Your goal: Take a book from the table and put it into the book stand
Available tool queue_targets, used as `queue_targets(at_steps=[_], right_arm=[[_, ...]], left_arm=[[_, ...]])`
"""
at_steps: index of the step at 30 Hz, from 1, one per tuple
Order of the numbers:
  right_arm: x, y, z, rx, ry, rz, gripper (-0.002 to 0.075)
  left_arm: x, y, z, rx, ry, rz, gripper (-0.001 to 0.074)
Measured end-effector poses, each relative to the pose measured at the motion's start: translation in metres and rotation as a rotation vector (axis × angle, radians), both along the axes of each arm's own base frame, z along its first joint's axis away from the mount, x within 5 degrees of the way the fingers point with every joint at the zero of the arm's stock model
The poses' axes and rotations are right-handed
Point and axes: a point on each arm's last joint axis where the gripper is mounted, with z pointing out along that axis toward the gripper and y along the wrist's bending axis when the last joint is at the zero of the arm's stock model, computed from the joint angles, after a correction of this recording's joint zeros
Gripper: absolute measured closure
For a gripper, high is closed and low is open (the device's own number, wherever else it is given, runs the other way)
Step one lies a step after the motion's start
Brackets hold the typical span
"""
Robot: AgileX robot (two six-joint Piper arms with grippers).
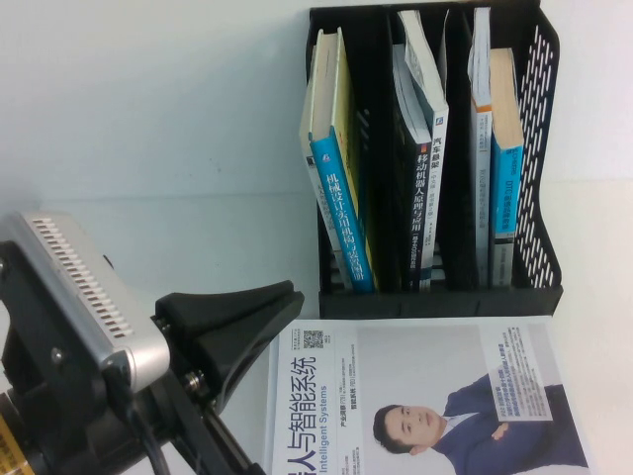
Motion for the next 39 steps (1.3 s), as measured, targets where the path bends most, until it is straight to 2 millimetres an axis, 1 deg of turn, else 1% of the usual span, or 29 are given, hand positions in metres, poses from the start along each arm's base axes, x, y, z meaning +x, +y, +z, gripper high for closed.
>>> queue_targets(at_steps=[8,29,35,37,39], right_arm=[[0.000,0.003,0.001,0.050,0.000,0.008,0.0729],[-0.001,0.003,-0.001,0.051,0.020,0.012,0.0729],[-0.001,0.003,-0.001,0.051,0.021,0.012,0.0729],[-0.001,0.003,-0.001,0.051,0.021,0.012,0.0729],[-0.001,0.003,-0.001,0.051,0.021,0.012,0.0729]], left_arm=[[0.000,0.000,0.000,0.001,-0.002,0.000,0.0736],[0.000,0.000,0.000,0.004,-0.005,-0.001,0.0737],[-0.001,0.000,0.000,0.043,-0.054,-0.012,0.0737],[-0.004,0.004,-0.001,0.041,-0.072,-0.013,0.0737],[-0.007,0.011,-0.005,0.015,-0.071,-0.001,0.0737]])
